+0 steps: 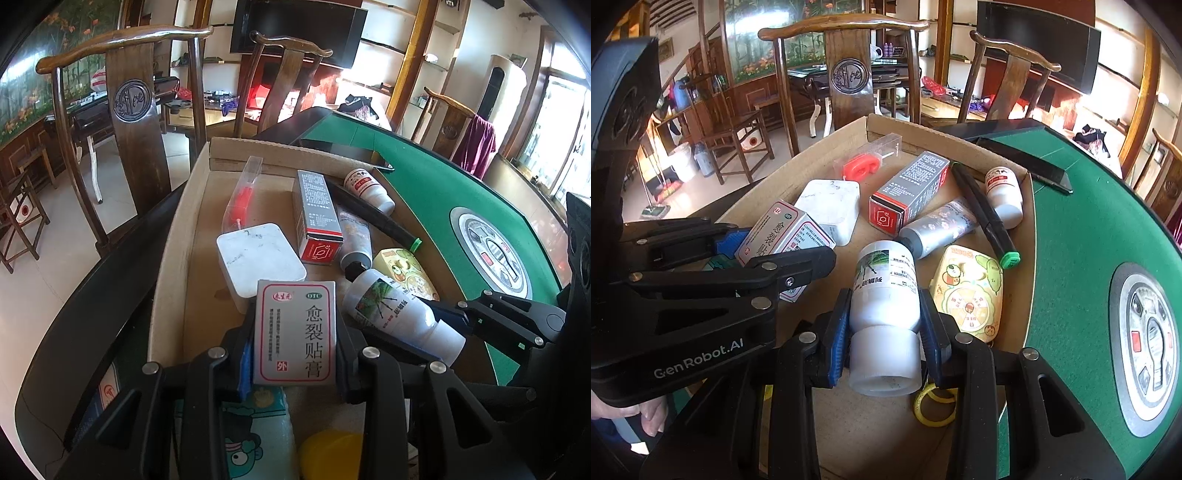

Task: Organize objects
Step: 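Lower the medicine box and pill bottle into the tray and open both tools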

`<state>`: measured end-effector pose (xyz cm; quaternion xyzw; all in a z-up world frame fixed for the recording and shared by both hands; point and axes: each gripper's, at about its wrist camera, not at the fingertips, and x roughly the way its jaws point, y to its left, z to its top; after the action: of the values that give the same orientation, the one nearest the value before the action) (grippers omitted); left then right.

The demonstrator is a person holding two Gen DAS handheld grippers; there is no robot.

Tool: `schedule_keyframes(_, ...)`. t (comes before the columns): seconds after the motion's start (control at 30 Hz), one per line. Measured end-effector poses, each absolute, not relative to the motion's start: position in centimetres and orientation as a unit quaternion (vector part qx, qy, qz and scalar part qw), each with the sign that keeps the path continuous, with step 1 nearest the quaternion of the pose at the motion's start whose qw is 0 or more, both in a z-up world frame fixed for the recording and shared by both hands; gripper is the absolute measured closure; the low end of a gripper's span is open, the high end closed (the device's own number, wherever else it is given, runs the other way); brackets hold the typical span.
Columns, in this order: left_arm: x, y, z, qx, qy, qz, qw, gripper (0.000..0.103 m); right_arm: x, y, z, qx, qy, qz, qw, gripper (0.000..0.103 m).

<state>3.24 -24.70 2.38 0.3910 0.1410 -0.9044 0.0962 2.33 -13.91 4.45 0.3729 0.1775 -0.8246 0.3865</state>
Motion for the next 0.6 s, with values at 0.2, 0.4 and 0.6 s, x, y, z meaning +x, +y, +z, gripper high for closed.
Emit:
schedule_keyframes(0.2,3.1,-24.6,2.3,0.397,0.136,-0.903,0.097,0.067,2.3,-13.7,4.3,0.381,0.172,-0.822,0.386,0.067)
schedule_keyframes(0.4,3.1,-24.6,2.3,0.399,0.135,-0.902,0.096,0.064,2.4,-13.6,4.4,0.383,0.171,-0.822,0.385,0.067)
schedule_keyframes(0.6,3.5,-24.6,2.7,0.395,0.149,-0.902,0.089,0.057,3.3,-13.2,5.2,0.363,0.183,-0.830,0.382,0.067)
